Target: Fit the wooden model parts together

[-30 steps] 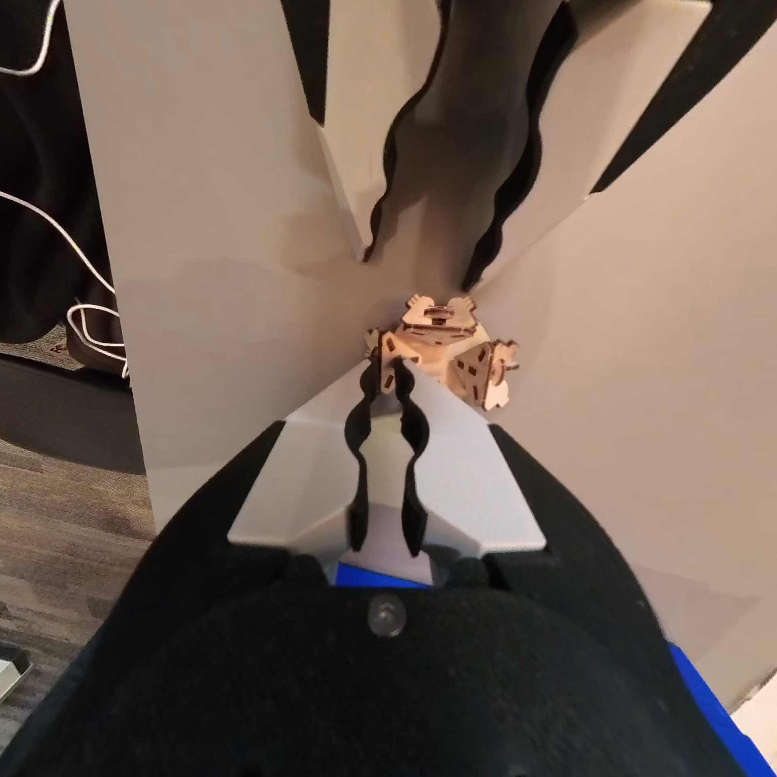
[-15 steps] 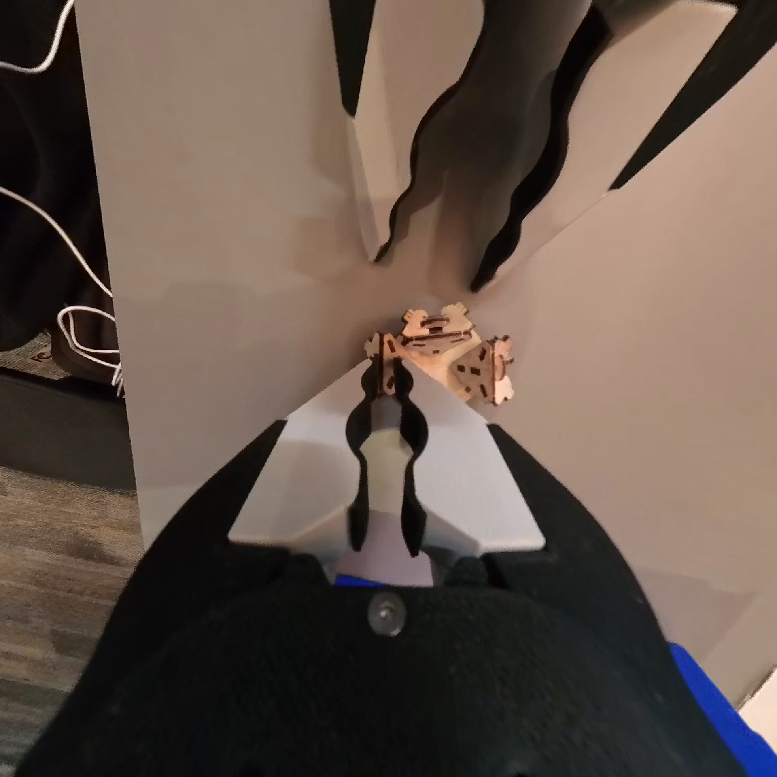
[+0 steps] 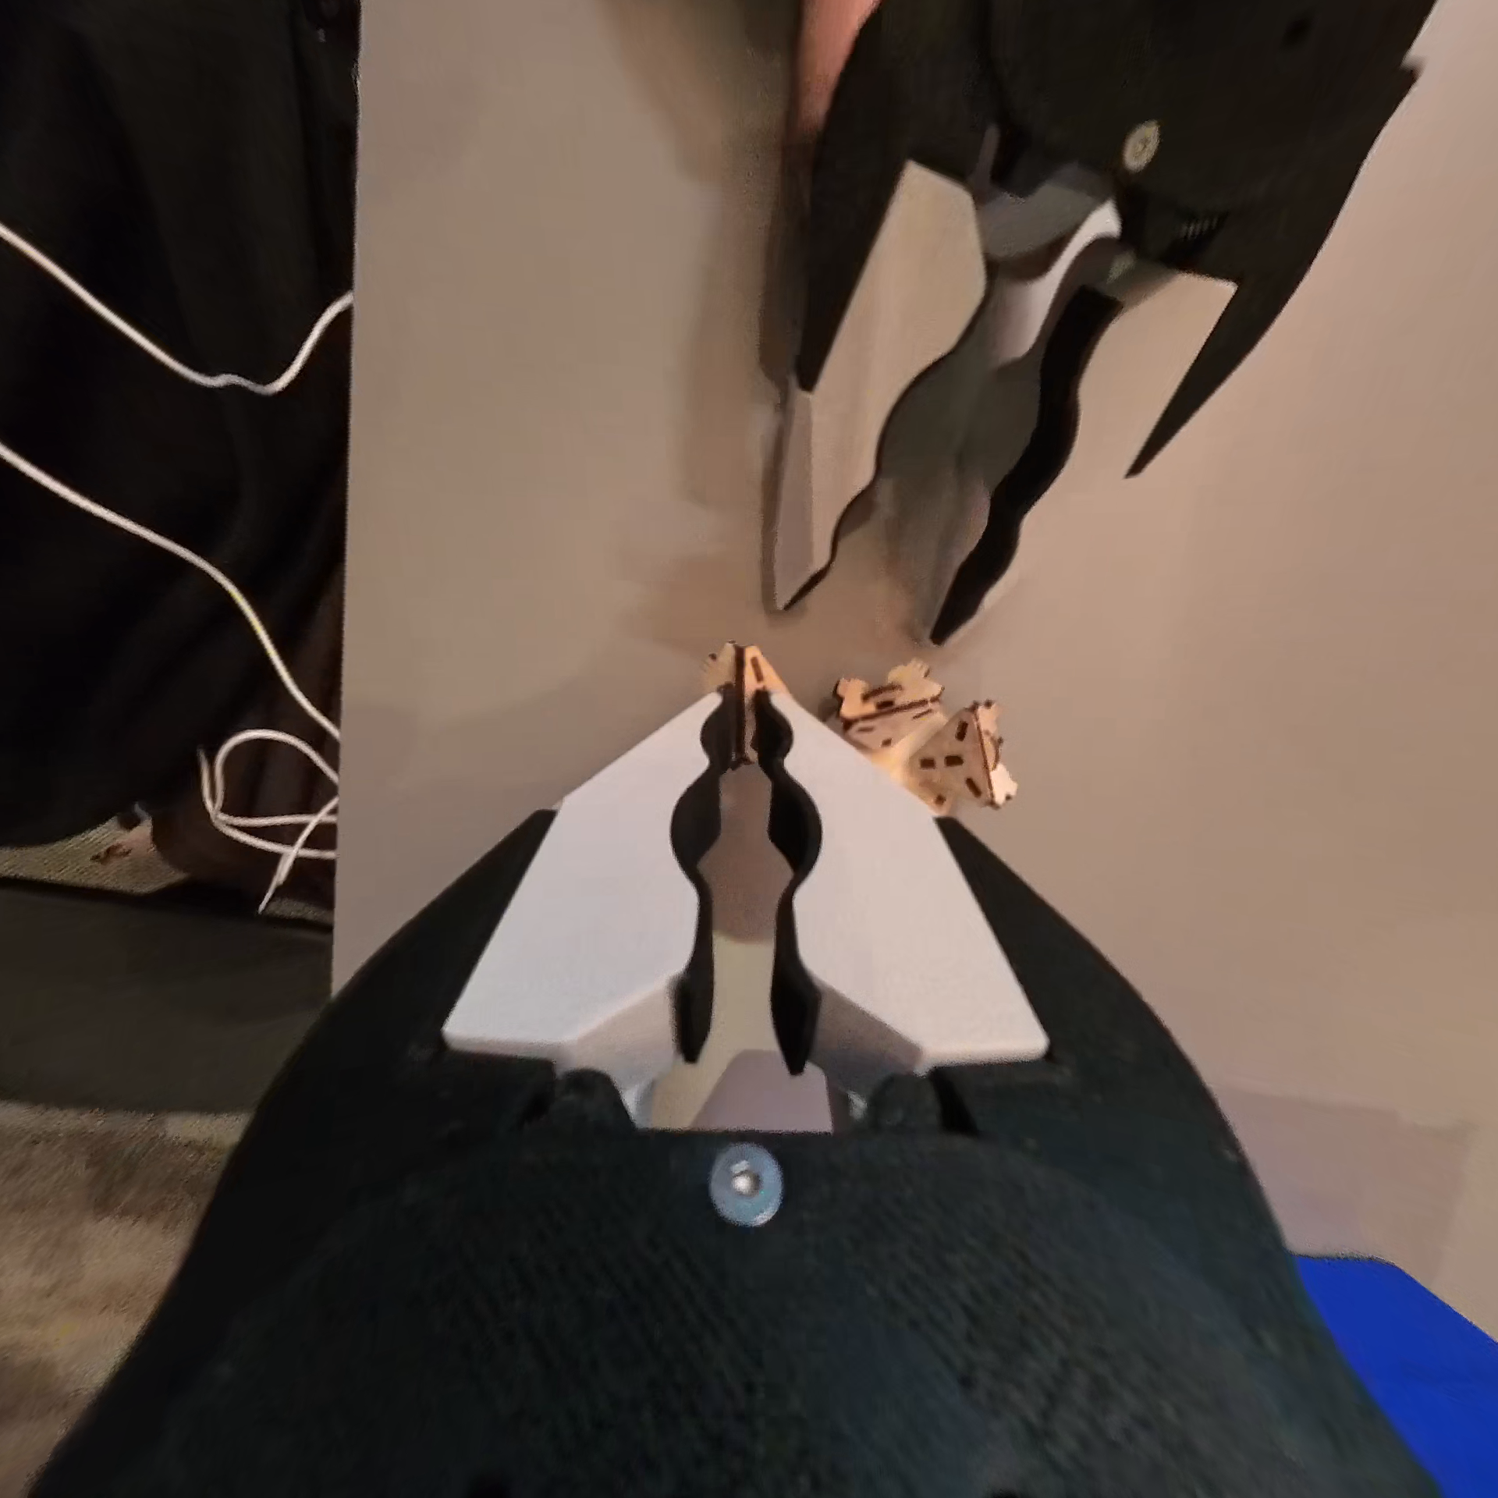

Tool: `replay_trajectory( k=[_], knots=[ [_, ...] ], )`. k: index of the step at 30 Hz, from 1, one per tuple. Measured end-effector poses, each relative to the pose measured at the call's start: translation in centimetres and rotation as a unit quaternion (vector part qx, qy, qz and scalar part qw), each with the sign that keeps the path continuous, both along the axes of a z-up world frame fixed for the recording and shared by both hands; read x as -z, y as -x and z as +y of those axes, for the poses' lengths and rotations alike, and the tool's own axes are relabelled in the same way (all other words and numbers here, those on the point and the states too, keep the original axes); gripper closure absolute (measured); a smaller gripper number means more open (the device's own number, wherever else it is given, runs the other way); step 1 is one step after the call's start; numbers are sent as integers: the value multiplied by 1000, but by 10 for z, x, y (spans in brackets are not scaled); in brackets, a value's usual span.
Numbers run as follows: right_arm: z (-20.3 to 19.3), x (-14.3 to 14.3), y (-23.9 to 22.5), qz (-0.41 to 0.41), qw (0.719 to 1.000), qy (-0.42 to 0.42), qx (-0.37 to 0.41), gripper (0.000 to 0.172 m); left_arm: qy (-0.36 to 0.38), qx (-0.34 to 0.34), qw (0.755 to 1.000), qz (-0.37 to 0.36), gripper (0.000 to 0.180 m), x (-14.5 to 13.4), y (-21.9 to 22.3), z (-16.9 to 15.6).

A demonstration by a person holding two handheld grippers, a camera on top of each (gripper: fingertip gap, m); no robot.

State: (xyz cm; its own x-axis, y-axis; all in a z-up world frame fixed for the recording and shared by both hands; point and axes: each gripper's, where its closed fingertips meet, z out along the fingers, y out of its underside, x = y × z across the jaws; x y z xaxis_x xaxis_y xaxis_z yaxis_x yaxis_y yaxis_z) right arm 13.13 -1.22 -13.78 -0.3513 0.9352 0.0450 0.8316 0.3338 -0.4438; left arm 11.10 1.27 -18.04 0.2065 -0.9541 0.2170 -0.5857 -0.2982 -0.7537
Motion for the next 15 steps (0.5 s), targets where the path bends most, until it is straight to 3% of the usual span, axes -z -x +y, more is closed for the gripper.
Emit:
replay_trajectory(
  k=[5,8,11,13,15],
  knots=[
    [-17,-30,17,125,991,-37,15,169,66,4,986,-156,140,-45,3,3],
    [-30,-57,27,228,972,-54,24,169,155,59,947,-274,143,-86,9,-13],
    [-43,-82,32,317,945,-78,30,169,251,129,889,-359,143,-119,19,-31],
    [-52,-92,34,357,929,-92,29,170,294,170,865,-370,142,-125,21,-44],
    [-61,-97,36,381,919,-96,26,170,314,201,855,-361,142,-124,19,-58]
  ],
)
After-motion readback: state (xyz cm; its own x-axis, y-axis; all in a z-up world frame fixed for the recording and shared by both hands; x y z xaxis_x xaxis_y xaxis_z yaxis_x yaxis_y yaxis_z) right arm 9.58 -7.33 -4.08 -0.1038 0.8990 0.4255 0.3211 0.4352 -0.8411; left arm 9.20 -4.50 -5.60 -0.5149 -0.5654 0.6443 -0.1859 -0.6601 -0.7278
